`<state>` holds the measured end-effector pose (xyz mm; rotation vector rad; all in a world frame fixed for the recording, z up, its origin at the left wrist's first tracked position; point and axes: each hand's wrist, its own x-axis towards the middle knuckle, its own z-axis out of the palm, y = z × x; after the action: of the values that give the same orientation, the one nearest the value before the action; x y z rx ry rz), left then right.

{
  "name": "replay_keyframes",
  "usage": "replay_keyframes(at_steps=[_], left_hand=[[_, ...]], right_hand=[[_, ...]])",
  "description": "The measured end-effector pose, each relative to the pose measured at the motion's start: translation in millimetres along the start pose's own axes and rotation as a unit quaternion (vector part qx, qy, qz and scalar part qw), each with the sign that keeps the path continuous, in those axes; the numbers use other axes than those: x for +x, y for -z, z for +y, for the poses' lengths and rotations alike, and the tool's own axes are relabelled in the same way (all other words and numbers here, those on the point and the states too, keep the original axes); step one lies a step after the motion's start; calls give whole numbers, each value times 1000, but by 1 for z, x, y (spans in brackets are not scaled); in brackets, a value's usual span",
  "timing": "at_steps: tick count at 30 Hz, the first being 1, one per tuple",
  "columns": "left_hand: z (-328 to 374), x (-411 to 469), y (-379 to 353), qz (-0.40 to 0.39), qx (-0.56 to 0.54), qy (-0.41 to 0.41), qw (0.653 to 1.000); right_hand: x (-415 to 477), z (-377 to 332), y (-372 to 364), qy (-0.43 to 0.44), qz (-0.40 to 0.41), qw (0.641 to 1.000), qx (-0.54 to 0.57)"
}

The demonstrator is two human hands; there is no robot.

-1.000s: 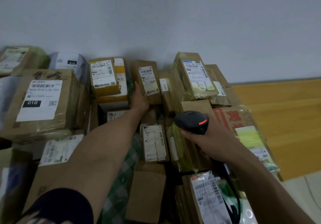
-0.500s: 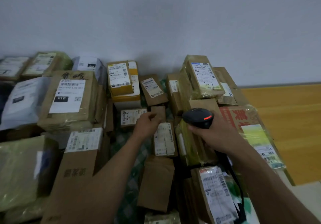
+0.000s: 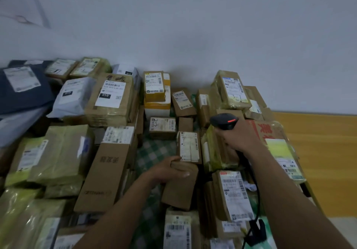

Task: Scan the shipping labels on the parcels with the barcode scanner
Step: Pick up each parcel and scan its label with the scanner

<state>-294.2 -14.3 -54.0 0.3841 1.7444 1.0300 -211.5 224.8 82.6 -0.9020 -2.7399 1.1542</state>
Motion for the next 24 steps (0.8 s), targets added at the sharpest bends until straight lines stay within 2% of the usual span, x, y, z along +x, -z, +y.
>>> replay_keyframes(at_steps=[6, 9, 13, 18, 24], left_hand=[[6, -13, -7, 6, -36, 25, 999], [6, -12, -22, 71, -5, 45, 996], [0, -11, -29, 139, 2, 20, 990], [-19, -6, -33, 236, 46, -29, 970], [-18, 9, -14, 151, 50, 32, 987]], right_hand=[[-13, -6, -7, -19, 17, 1000, 9], [-15, -10, -8, -25, 13, 1000, 4], [-20, -20, -10, -8, 2, 1000, 4], [-30, -39, -24, 20, -56, 998, 22], [-29, -47, -48, -2, -99, 995, 15]])
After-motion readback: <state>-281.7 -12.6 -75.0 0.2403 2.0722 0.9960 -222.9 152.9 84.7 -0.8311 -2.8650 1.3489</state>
